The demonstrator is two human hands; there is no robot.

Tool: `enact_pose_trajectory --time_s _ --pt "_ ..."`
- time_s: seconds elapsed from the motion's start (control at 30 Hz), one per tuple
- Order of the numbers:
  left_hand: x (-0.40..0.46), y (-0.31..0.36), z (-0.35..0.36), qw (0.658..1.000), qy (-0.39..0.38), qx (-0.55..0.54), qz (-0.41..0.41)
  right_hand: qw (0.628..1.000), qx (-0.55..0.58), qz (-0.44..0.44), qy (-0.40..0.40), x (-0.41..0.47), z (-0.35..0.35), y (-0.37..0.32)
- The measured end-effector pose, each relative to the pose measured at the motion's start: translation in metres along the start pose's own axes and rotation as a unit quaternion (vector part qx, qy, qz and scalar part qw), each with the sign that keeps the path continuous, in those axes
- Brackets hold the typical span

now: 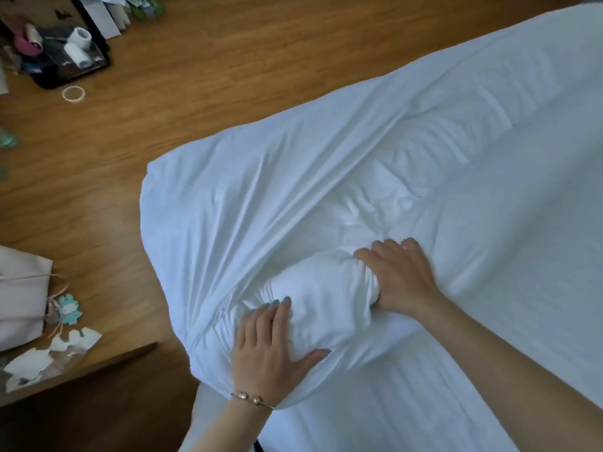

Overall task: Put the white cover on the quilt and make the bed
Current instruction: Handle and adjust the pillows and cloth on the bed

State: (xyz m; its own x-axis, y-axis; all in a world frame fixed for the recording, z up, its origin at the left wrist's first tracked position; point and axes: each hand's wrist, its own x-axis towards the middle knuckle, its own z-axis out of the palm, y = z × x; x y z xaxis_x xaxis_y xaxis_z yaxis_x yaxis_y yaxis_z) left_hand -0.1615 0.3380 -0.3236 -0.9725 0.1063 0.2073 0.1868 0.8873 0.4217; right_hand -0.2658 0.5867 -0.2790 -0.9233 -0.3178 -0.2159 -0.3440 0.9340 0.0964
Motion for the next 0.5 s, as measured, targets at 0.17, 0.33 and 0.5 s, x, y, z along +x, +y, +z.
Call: enact_pose_trajectory --time_s 0.17,0.33,0.5 --pt "-0.076 0.041 0.012 0.993 0.046 -0.023 0.108 0.963 0.029 0.169 0.209 -0.167 0.086 -0.034" --pt "-0.045 0.087 -0.045 0.984 0.013 -0.168 0.061 0.956 0.038 0.221 0.191 -0.181 0.093 -0.049" --pt "0.051 0.082 -0.043 0.921 -0.366 0.075 0.109 0.983 0.064 0.149 0.092 -0.177 0.048 -0.036"
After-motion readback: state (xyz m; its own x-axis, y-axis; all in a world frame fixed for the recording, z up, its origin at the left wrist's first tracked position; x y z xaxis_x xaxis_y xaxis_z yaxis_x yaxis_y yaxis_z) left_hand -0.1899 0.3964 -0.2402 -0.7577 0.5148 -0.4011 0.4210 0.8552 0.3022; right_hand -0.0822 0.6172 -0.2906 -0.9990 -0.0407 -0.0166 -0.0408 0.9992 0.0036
